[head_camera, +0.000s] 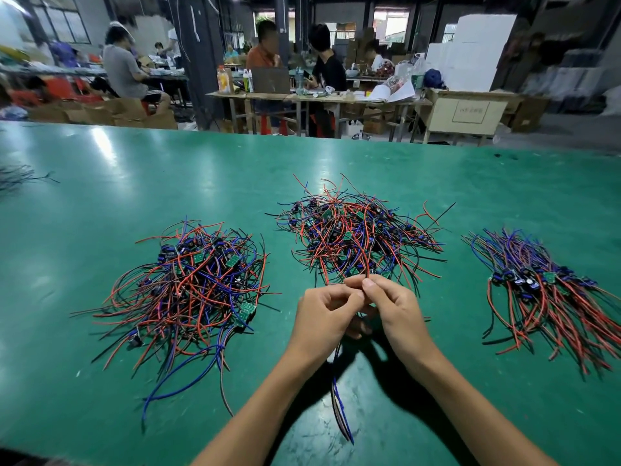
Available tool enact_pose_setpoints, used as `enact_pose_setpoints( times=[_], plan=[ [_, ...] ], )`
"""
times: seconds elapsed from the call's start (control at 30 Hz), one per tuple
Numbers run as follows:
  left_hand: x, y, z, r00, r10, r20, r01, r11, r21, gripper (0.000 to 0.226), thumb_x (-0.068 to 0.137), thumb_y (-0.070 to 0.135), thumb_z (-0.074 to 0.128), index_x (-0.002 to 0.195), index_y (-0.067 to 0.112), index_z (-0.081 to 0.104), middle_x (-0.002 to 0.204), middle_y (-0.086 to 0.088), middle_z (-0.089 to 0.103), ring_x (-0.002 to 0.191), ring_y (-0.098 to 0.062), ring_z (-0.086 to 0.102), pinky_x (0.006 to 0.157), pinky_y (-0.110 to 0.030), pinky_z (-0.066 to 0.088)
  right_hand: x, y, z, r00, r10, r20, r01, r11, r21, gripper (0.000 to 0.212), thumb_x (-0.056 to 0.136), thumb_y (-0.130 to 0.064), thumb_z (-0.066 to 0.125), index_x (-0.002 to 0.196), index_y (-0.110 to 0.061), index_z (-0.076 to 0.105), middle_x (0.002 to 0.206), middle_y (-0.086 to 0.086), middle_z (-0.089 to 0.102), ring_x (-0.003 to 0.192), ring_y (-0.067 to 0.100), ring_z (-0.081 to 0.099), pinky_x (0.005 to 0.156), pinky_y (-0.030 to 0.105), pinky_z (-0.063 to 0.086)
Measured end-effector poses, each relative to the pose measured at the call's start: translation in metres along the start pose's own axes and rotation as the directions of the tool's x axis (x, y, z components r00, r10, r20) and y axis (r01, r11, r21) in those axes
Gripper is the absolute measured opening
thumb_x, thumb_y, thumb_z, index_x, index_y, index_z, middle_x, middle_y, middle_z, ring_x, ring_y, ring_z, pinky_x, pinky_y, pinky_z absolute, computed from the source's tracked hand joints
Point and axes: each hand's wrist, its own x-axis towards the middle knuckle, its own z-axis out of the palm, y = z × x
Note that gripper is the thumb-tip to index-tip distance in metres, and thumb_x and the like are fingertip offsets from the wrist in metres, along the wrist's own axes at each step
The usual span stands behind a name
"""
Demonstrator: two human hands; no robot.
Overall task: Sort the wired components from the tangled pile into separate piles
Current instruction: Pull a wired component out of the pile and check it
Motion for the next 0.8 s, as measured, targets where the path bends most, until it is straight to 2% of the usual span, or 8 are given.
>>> enact_pose_setpoints(
  times=[0.1,0.2,0.27,0.4,0.53,0.63,0.7,0.8],
  plan=[
    [0.002,-0.005,0.000,0.998,0.058,-0.027,-0.057,0.997,0.050,0.016,0.094,0.008,0.067,0.085,0.005,0.080,0.071,-0.027,0.071,0.054,-0.022,0.066,0.063,-0.039,0.056,0.001,-0.001,0.002,0.995,0.068,-0.070,-0.060,0.992,0.108,0.029,0.105,-0.005,0.045,0.094,-0.005,0.072,0.085,0.003,0.075,0.068,0.009,0.068,0.050,0.021,0.053],
    [0.001,-0.007,0.001,0.995,0.097,-0.020,-0.093,0.984,0.151,0.019,0.093,0.014,0.069,0.078,0.011,0.082,0.061,-0.016,0.072,0.051,-0.017,0.063,0.060,-0.032,0.054,0.004,-0.001,0.002,0.987,0.105,-0.121,-0.088,0.986,0.142,0.030,0.104,-0.008,0.047,0.093,-0.011,0.074,0.094,0.005,0.074,0.064,0.008,0.061,0.045,0.024,0.051],
    [0.001,-0.005,0.002,0.998,0.066,0.004,-0.066,0.989,0.131,0.022,0.093,0.012,0.069,0.075,0.011,0.081,0.066,-0.014,0.074,0.048,-0.016,0.062,0.059,-0.031,0.052,0.007,-0.002,-0.001,0.977,0.141,-0.159,-0.114,0.979,0.168,0.030,0.104,-0.011,0.049,0.090,-0.014,0.075,0.093,0.004,0.073,0.058,0.010,0.056,0.043,0.022,0.048],
    [-0.002,-0.001,0.007,0.990,-0.051,0.131,0.046,0.998,0.038,0.019,0.095,0.004,0.065,0.083,0.001,0.079,0.070,-0.011,0.074,0.046,-0.015,0.065,0.051,-0.024,0.049,0.014,-0.007,-0.015,0.945,0.192,-0.267,-0.133,0.965,0.224,0.032,0.103,-0.016,0.049,0.088,-0.017,0.077,0.084,-0.002,0.073,0.056,0.011,0.047,0.041,0.020,0.041],
    [-0.007,-0.001,0.009,0.969,-0.112,0.219,0.112,0.994,0.011,0.016,0.093,0.004,0.065,0.086,-0.003,0.077,0.068,-0.007,0.073,0.046,-0.013,0.064,0.051,-0.021,0.050,0.020,-0.014,-0.033,0.928,0.200,-0.316,-0.109,0.953,0.282,0.029,0.104,-0.017,0.047,0.094,-0.018,0.074,0.099,-0.007,0.076,0.061,0.008,0.046,0.050,0.020,0.037],
    [-0.008,-0.002,0.009,0.957,-0.139,0.256,0.143,0.990,0.002,0.016,0.093,0.004,0.065,0.087,-0.005,0.077,0.069,-0.008,0.073,0.047,-0.013,0.064,0.052,-0.021,0.052,0.023,-0.016,-0.042,0.896,0.257,-0.363,-0.122,0.927,0.353,0.026,0.105,-0.018,0.046,0.096,-0.021,0.070,0.092,-0.012,0.077,0.068,0.008,0.046,0.061,0.026,0.035],
    [-0.008,-0.003,0.009,0.953,-0.141,0.267,0.145,0.989,0.003,0.016,0.093,0.004,0.065,0.087,-0.005,0.077,0.069,-0.009,0.073,0.047,-0.013,0.064,0.051,-0.021,0.053,0.023,-0.017,-0.044,0.878,0.319,-0.356,-0.151,0.892,0.425,0.026,0.105,-0.019,0.044,0.097,-0.023,0.068,0.087,-0.014,0.077,0.070,0.009,0.042,0.062,0.027,0.032],
    [-0.008,-0.002,0.009,0.954,-0.135,0.269,0.138,0.990,0.009,0.016,0.093,0.005,0.065,0.085,-0.001,0.078,0.070,-0.009,0.073,0.047,-0.013,0.064,0.051,-0.021,0.053,0.022,-0.019,-0.045,0.870,0.418,-0.263,-0.203,0.788,0.581,0.024,0.105,-0.021,0.044,0.095,-0.026,0.065,0.084,-0.013,0.075,0.066,0.009,0.039,0.052,0.021,0.033]
  ],
)
